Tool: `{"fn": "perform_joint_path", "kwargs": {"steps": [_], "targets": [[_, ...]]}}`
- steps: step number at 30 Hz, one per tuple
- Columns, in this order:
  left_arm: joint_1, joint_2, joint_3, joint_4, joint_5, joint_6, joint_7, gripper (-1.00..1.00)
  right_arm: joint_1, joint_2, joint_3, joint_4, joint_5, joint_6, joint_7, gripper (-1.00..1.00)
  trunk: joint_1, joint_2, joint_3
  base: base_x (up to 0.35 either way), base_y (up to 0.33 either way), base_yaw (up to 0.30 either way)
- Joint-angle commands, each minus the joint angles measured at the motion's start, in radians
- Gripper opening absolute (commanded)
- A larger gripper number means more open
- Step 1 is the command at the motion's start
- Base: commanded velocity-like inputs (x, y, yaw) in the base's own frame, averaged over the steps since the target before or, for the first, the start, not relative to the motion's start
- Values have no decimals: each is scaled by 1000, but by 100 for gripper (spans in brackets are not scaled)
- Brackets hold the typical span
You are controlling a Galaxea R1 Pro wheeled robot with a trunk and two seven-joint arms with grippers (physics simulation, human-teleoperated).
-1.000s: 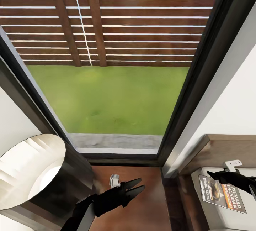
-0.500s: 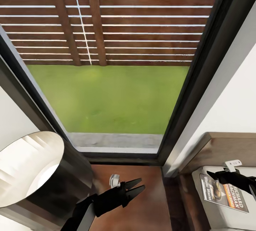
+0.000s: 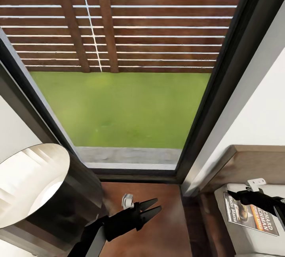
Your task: In the bedroom, move the book from the bed onto either nightstand, and place the two sandals side by side next to the bed.
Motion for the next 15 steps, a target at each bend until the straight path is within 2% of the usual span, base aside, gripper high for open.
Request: {"fn": "perform_joint_path", "kwargs": {"steps": [1, 7, 10, 15], "targets": [[0, 0, -1, 0, 7, 10, -1, 100, -1, 14, -3, -1, 9, 3, 8, 100, 0, 0, -1, 0, 0, 0], [0, 0, -1, 0, 7, 10, -1, 100, 0, 40, -3, -2, 10, 3, 8, 100, 0, 0, -1, 0, 0, 0], [0, 0, -1, 0, 7, 10, -1, 100, 0, 43, -3, -3, 10, 3, 8, 100, 11, -21, -10, 0, 0, 0], [0, 0, -1, 0, 7, 10, -1, 100, 0, 44, -3, -2, 10, 3, 8, 100, 11, -21, -10, 0, 0, 0]]}}
